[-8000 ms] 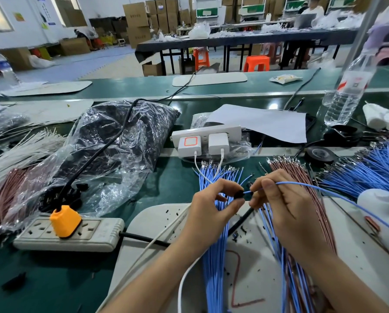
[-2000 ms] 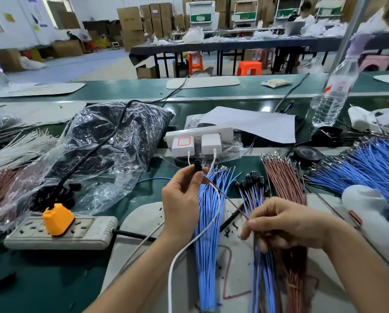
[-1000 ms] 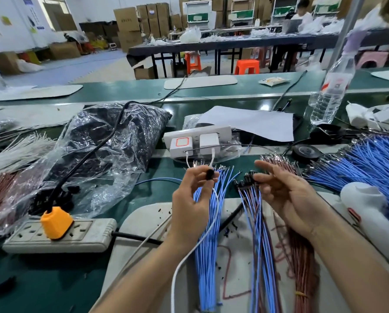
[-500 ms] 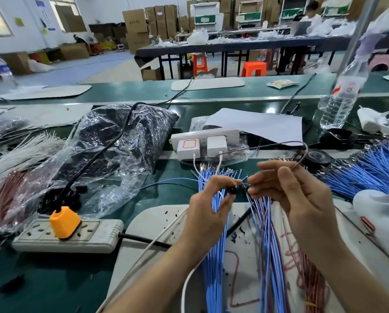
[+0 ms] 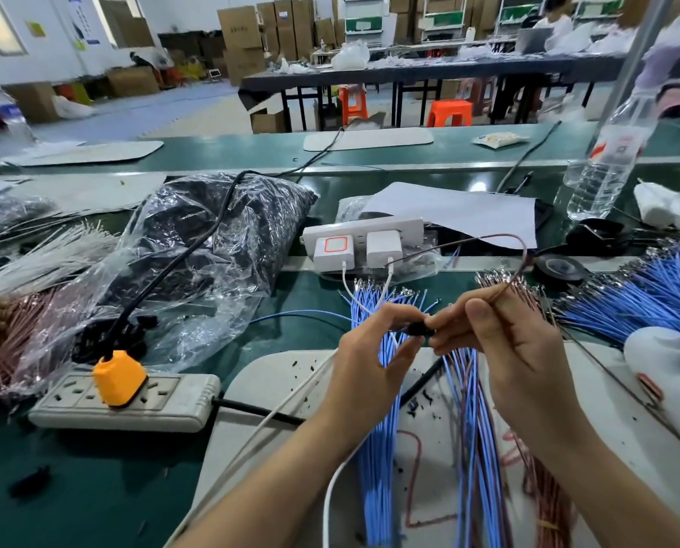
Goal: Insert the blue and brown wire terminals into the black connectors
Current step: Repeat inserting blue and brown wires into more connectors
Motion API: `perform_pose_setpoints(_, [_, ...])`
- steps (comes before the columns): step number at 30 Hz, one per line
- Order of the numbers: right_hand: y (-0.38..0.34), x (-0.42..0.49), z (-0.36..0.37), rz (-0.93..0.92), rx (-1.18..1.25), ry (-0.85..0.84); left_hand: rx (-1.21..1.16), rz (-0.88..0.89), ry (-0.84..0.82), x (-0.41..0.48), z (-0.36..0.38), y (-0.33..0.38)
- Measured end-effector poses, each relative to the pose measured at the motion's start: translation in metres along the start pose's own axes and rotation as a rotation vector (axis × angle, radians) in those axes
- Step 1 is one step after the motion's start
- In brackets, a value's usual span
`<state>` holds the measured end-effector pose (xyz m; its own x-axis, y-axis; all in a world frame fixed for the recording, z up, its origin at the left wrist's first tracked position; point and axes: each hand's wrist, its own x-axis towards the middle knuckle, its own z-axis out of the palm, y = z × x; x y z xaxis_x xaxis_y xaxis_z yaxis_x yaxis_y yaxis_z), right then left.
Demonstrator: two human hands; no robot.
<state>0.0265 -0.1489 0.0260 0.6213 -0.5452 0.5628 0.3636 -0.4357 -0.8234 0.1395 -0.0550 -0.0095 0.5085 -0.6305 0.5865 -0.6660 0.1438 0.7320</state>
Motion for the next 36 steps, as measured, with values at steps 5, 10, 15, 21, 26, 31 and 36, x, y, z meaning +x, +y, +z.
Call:
perform_pose_setpoints(5, [0.004, 0.002, -0.002, 0.029, -0.006, 0.009, -0.002, -0.017, 0.018, 0.000, 0.000, 0.001])
perform_pose_setpoints(10, [0.007, 0.003, -0.005, 0.050, 0.004, 0.020, 0.048, 0.008, 0.004, 0.000, 0.000, 0.001])
perform_pose_setpoints(15, [0.008, 0.003, -0.005, 0.048, -0.045, -0.019, 0.061, 0.050, 0.018, 0.001, -0.001, 0.004])
perform_pose_setpoints(21, [0.012, 0.000, 0.001, 0.247, -0.007, -0.137, 0.067, 0.061, 0.015, 0.000, 0.000, 0.005])
perform_pose_setpoints(26, [0.013, 0.001, -0.003, 0.333, 0.088, -0.117, -0.215, -0.121, -0.005, 0.001, 0.000, 0.005])
perform_pose_setpoints(31, [0.016, 0.000, -0.001, 0.310, -0.001, -0.126, -0.529, -0.226, -0.019, 0.003, -0.003, 0.011])
perform_pose_setpoints(36, [0.016, -0.001, -0.002, 0.290, -0.025, -0.084, -0.596, -0.297, -0.024, 0.007, -0.006, 0.011])
